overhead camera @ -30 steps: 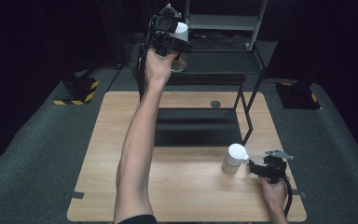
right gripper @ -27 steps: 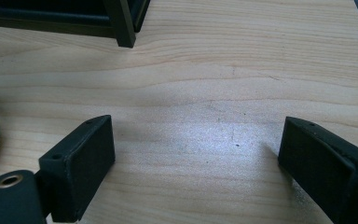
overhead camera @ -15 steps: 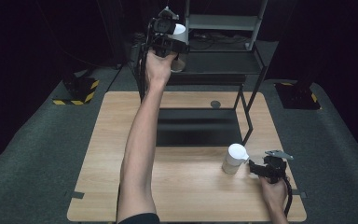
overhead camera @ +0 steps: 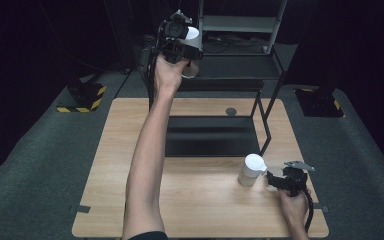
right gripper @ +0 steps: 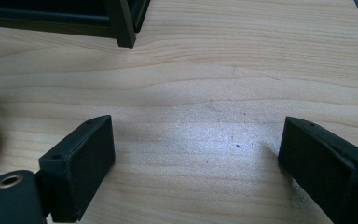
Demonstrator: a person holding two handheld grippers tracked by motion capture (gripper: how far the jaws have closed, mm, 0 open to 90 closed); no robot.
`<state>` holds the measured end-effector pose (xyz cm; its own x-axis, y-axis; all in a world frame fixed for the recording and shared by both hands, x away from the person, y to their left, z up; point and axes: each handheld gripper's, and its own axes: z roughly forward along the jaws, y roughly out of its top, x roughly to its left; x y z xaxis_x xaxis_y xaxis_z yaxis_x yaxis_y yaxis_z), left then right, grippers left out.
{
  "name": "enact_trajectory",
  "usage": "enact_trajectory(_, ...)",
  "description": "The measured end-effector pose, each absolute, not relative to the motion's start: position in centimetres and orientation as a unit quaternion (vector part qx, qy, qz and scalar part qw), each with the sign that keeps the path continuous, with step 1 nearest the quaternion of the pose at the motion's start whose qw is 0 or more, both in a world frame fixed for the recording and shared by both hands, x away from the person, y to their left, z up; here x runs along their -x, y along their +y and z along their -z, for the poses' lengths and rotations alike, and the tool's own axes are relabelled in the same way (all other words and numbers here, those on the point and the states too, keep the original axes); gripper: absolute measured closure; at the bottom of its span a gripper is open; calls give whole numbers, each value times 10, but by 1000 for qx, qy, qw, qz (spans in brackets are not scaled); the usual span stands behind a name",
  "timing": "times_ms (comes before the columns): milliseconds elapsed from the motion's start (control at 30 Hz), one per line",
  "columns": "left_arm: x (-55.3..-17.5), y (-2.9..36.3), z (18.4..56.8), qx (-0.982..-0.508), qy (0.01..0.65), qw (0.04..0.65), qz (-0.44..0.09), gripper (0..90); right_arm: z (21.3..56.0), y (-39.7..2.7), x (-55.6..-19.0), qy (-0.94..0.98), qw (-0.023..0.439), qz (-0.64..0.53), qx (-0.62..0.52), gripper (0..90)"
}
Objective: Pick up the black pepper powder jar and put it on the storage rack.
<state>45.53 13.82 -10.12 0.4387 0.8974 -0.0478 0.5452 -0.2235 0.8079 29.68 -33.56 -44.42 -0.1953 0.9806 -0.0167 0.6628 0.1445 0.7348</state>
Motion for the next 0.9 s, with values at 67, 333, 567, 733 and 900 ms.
enact_trajectory(67, -454, 139, 102, -750, 476, 400, -224, 196, 444, -335, -297, 710, 260, -305, -579, 100)
enact_trajectory(333, -444, 137, 102, -753, 466, 399, -237, 54, 444, -335, -297, 709, 260, -305, -580, 99)
enact_trajectory(567, -430, 147, 104, -747, 466, 414, -231, 26, 444, -335, -297, 709, 260, -305, -580, 99)
enact_trajectory(733, -409, 155, 109, -740, 461, 426, -240, 35, 444, -335, -297, 709, 260, -305, -580, 99)
enact_trajectory(900, -398, 159, 115, -743, 455, 429, -239, 40, 444, -335, -297, 709, 260, -305, -580, 99)
